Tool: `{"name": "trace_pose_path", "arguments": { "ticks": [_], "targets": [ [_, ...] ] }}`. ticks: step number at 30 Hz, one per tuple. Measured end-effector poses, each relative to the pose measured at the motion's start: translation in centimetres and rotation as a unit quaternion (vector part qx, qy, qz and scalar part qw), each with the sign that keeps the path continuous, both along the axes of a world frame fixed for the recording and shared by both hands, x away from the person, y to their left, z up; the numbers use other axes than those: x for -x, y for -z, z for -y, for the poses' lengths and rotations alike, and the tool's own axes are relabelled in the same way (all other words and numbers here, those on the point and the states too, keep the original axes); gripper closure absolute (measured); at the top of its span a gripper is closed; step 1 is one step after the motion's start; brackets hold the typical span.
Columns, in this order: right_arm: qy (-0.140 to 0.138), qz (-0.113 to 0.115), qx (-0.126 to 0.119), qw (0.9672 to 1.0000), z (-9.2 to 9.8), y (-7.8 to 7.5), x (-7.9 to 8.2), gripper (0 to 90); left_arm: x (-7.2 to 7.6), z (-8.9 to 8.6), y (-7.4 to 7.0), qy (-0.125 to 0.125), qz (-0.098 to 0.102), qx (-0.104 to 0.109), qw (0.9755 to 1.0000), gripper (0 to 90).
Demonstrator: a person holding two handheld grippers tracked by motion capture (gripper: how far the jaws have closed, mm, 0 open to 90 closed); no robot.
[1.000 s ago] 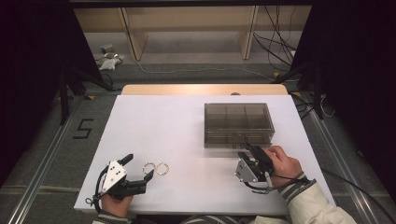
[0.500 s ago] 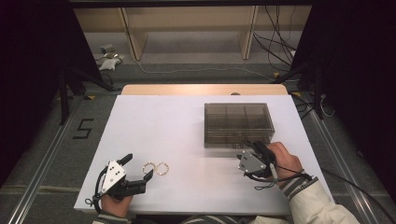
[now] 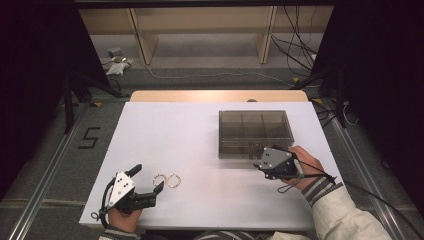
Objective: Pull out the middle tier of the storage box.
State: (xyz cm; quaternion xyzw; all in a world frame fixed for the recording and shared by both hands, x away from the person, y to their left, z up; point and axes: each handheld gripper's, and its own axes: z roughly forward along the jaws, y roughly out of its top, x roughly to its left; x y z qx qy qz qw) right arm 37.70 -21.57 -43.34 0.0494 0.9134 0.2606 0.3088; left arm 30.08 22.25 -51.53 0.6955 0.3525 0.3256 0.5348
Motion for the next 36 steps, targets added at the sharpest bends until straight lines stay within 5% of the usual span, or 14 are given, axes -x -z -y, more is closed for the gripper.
{"name": "trace_pose_path", "arguments": {
  "ticks": [6, 16, 36],
  "targets": [
    [-0.004, -0.038, 0.004, 0.9993, 0.5, 0.0, -1.4, 53.0, 0.0, 0.0, 0.0, 0.002, -0.001, -0.001, 1.0, 6.1],
    [-0.002, -0.068, 0.024, 0.9974, 0.4, 0.5, -3.1, 52.0, -0.1, 0.1, 0.1, 0.003, -0.004, -0.007, 1.0, 6.5],
    [0.018, -0.062, 0.084, 0.9944, -0.9, 2.3, -4.5, 62.2, -0.1, 0.0, 0.1, 0.004, -0.007, -0.007, 0.9999, 6.6]
  ]
}}
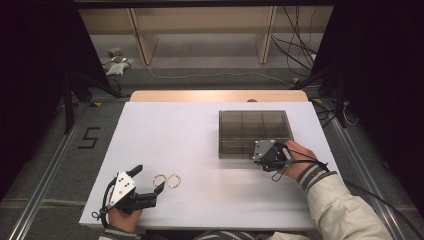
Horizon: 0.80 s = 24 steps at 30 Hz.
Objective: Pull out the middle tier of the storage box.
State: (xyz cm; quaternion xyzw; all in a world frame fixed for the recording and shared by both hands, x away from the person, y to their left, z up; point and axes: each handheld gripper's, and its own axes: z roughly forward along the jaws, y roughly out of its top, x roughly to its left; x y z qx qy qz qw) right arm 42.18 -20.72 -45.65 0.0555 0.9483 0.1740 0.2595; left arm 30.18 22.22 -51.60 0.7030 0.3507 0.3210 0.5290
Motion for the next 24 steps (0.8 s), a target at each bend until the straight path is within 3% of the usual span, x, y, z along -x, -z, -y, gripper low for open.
{"name": "trace_pose_path", "arguments": {
  "ticks": [11, 24],
  "targets": [
    [0.006, 0.006, 0.008, 0.9999, -0.1, -0.3, 0.1, 67.4, 0.0, 0.0, 0.0, -0.001, 0.001, 0.001, 1.0, 6.7],
    [-0.001, -0.026, 0.011, 0.9996, 0.1, -0.9, 1.8, 67.8, 0.1, 0.0, 0.0, -0.002, 0.001, -0.001, 1.0, 6.9]
  ]
}}
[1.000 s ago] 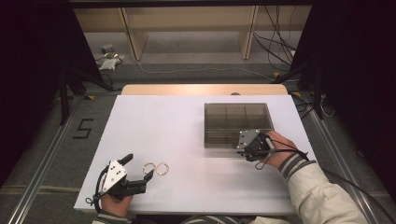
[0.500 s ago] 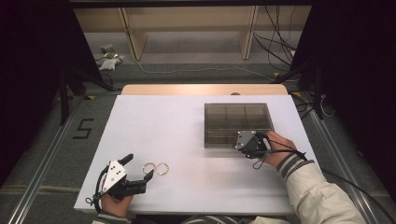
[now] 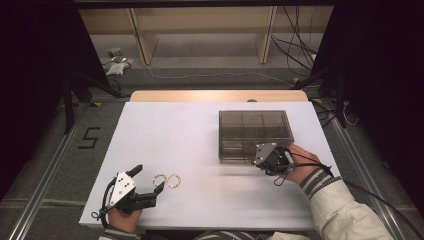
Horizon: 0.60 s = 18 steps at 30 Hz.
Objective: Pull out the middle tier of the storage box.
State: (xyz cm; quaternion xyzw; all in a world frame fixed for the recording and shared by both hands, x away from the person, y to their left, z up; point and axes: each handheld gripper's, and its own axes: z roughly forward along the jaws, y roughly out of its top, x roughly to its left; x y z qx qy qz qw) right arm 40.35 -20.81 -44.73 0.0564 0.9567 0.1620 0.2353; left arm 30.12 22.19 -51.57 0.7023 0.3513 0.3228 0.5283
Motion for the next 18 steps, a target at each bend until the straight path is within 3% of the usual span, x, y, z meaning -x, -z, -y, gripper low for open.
{"name": "trace_pose_path", "arguments": {
  "ticks": [18],
  "targets": [
    [-0.007, -0.026, 0.012, 0.9995, -0.32, 0.13, 0.88, 69.6, 0.0, 0.05, 0.01, 0.0, 0.001, -0.003, 1.0, 7.0]
  ]
}}
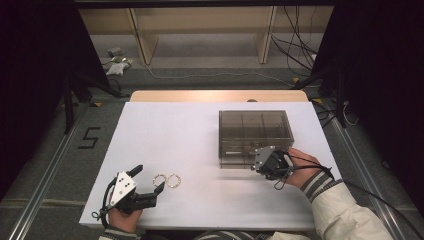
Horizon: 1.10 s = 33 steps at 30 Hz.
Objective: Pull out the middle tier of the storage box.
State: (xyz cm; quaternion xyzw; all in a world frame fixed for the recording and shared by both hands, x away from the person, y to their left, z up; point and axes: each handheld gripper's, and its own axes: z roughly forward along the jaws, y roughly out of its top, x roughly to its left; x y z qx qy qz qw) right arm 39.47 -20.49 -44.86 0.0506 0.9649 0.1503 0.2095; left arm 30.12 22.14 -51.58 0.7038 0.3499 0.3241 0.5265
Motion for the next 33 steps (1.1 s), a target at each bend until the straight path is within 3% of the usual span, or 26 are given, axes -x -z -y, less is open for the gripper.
{"name": "trace_pose_path", "arguments": {
  "ticks": [12, 23, 25, 26, 28, 33],
  "targets": [
    [-0.003, -0.004, -0.001, 1.0, 0.1, 0.0, 0.1, 69.1, 0.0, 0.0, 0.0, -0.001, -0.001, 0.001, 1.0, 7.0],
    [-0.011, 0.0, -0.029, 0.9995, 0.2, -0.8, 0.4, 56.7, 0.0, 0.0, 0.0, 0.0, -0.001, 0.001, 1.0, 7.0],
    [-0.009, -0.001, -0.042, 0.9991, 0.4, -1.1, 0.5, 53.4, 0.0, 0.0, 0.0, -0.001, -0.001, 0.001, 1.0, 7.0],
    [-0.007, 0.001, -0.063, 0.998, 0.4, -1.5, 0.6, 50.4, 0.0, -0.1, 0.0, -0.001, -0.001, 0.001, 1.0, 7.0],
    [-0.008, 0.001, -0.07, 0.9975, 0.5, -1.7, 0.6, 49.3, 0.0, -0.1, 0.0, -0.002, 0.0, 0.001, 1.0, 7.0],
    [-0.004, -0.001, -0.131, 0.9914, 0.7, -2.9, 0.6, 44.3, 0.2, -0.4, -0.1, -0.005, 0.0, 0.008, 1.0, 7.0]
  ]
}}
